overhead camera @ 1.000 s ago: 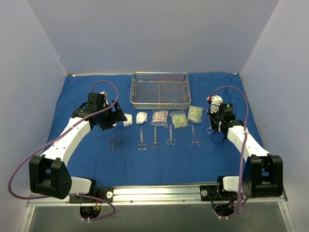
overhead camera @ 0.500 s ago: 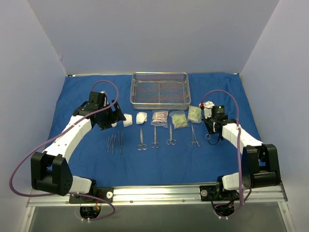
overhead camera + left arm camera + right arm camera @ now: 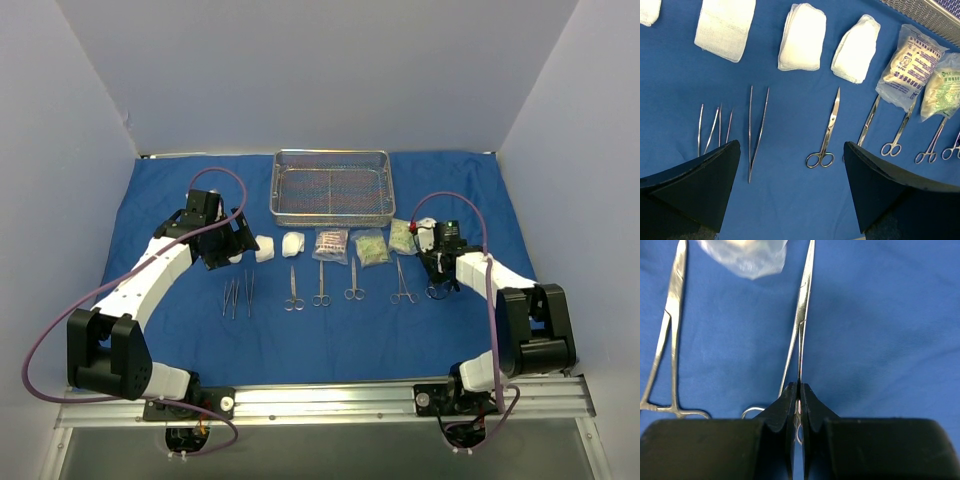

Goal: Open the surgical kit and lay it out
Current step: Place the medical item in the surgical kit.

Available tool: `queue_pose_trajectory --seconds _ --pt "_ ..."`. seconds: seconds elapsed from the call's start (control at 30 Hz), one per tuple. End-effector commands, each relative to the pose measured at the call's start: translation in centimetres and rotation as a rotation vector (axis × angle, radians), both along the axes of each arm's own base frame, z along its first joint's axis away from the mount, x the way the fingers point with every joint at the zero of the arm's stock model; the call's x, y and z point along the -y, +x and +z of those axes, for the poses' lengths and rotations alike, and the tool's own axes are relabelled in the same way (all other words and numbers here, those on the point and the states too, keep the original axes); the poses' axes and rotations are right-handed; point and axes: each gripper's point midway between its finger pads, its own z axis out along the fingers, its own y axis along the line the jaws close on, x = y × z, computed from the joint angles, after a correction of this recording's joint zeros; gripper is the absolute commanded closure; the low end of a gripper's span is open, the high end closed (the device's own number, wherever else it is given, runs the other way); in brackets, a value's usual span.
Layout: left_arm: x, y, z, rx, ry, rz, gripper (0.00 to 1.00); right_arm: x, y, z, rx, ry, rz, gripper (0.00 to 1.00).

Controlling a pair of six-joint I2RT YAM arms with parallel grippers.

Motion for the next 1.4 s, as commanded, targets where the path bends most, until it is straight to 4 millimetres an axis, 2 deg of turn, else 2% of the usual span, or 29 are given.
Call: queue_pose_trajectory --seconds 0.0,0.17,0.27,0.4,0.53,0.63,0.7,0.73,0.77,0.87,0.97,1.1,1.2,1.37 --pt "-0.2 1.1 1.2 0.05 0.008 0.021 0.06 0.2 -0.8 -0.4 -0.065 -0.037 0.026 1.0" --pt "-0.4 1.1 1.2 0.051 0.018 0.024 0.06 -0.1 -0.8 -0.4 -0.068 -0.031 0.046 1.0" --pt "-0.4 1.1 1.1 0.048 0.018 0.024 0.06 -0.1 -0.8 -0.3 -0.06 -0.036 0.041 0.9" --pt "-0.5 1.0 1.1 0.047 0.021 0.025 0.06 0.0 -0.6 0.1 -0.053 -0.042 0.032 0.88" --pt "-0.6 1.0 1.4 0.057 0.023 0.027 0.06 1.5 0.2 1.9 0.021 -0.084 -0.057 0.88" --pt "-0.4 1.2 2.0 0.066 0.019 0.022 0.06 1.4 1.2 3.8 0.106 -0.05 -0.08 0.79" --pt "-0.4 1.3 2.2 0.065 0.021 0.019 0.06 0.6 1.5 4.5 0.137 -0.009 -0.054 0.52" --pt "-0.4 1.3 2.2 0.065 0.022 0.018 0.06 -0.3 1.7 5.1 0.156 0.036 -0.022 0.24" --pt "-0.4 1.4 2.4 0.066 0.023 0.017 0.06 -0.8 1.9 5.5 0.172 0.059 -0.007 0.0" --pt "-0.5 1.4 2.2 0.059 0.028 0.017 0.06 -1.2 2.4 6.3 0.209 0.082 -0.002 0.0" --pt "-0.3 1.4 2.3 0.058 0.023 0.012 0.06 -0.5 3.4 6.9 0.25 0.062 -0.056 0.0" --pt "-0.2 1.4 2.7 0.059 0.021 0.004 0.06 1.7 4.9 6.5 0.302 -0.01 -0.201 0.0" --pt "-0.3 1.4 3.1 0.071 0.023 0.005 0.06 2.2 5.5 6.0 0.317 -0.032 -0.237 0.0" --pt "-0.3 1.3 3.0 0.07 0.023 0.003 0.06 1.0 6.7 4.7 0.31 0.014 -0.194 0.0"
